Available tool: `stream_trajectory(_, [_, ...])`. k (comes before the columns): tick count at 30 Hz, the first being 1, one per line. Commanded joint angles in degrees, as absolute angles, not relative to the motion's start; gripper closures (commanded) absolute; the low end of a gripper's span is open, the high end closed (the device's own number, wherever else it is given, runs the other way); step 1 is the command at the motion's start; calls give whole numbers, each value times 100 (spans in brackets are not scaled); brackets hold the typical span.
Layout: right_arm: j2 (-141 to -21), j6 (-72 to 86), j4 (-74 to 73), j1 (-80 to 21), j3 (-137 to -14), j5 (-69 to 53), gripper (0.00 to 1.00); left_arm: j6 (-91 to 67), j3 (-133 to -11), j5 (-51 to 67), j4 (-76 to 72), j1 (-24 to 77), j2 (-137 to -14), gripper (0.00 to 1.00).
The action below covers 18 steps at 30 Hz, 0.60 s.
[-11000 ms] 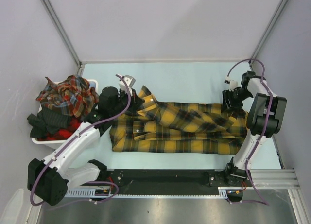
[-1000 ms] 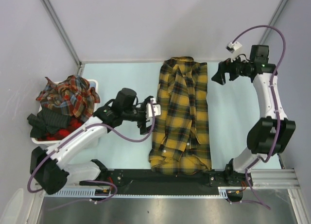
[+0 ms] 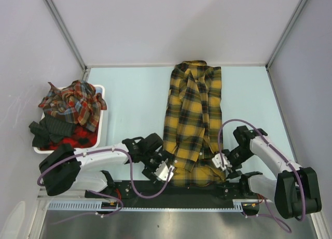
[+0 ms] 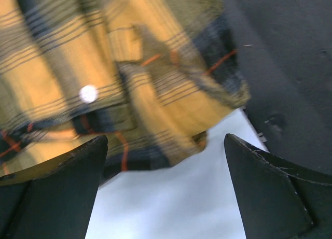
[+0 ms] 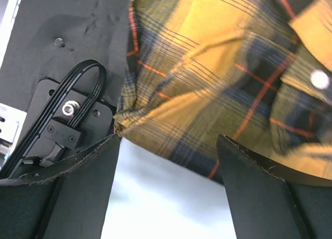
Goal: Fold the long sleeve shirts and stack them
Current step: Fold the shirt
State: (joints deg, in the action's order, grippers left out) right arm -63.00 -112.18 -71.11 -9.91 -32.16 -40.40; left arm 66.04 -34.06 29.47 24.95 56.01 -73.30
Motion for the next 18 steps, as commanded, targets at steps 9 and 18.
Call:
stream_trajectory(9, [-6231,-13254,-6109,-1335,-2602,-3480,17,6583,-3208,2347,1679,6258,-7505,2])
stream_trajectory(18, [-6618,-11613,-4957,-1643,-2961,-3884,56,6364,-3340,2434,1354,6311,-7673,42])
